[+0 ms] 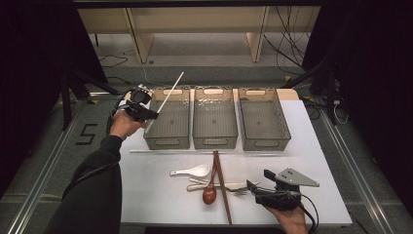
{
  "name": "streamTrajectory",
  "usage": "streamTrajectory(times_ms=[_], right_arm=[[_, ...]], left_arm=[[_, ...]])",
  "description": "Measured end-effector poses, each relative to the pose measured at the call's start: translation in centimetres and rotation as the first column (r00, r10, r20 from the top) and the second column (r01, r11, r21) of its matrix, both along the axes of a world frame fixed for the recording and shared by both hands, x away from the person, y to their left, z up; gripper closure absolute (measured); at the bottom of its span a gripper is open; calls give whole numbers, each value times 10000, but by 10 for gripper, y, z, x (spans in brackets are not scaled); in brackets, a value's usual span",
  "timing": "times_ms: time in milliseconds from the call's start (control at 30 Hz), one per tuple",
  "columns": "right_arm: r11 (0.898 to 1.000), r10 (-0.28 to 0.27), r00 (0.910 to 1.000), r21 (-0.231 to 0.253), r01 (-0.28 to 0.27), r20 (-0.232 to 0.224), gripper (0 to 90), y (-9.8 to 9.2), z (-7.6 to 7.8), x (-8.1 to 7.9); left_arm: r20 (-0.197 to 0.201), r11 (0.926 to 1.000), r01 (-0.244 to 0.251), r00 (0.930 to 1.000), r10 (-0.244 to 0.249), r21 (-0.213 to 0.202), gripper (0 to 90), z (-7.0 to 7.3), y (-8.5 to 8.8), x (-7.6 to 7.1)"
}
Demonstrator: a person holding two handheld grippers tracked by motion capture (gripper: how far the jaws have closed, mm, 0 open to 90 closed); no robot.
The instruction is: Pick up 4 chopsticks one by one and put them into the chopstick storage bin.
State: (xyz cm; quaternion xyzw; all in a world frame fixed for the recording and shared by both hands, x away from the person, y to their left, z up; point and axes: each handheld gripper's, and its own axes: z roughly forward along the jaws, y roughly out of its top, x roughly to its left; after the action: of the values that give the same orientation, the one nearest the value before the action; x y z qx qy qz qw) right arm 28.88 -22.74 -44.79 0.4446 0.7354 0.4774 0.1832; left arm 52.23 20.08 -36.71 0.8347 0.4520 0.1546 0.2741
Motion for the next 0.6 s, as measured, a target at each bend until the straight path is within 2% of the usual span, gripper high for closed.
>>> streamTrajectory(times_ms=[367, 600], right_arm=[[10000, 15, 10000, 34, -15, 9, 257, 0, 0, 0], [10000, 16, 10000, 24, -16, 14, 257, 0, 0, 0]], left_arm=[[128, 9998, -134, 9998, 133, 120, 836, -13, -4, 7], [-115, 9995, -242, 9996, 244, 183, 836, -21, -5, 9]])
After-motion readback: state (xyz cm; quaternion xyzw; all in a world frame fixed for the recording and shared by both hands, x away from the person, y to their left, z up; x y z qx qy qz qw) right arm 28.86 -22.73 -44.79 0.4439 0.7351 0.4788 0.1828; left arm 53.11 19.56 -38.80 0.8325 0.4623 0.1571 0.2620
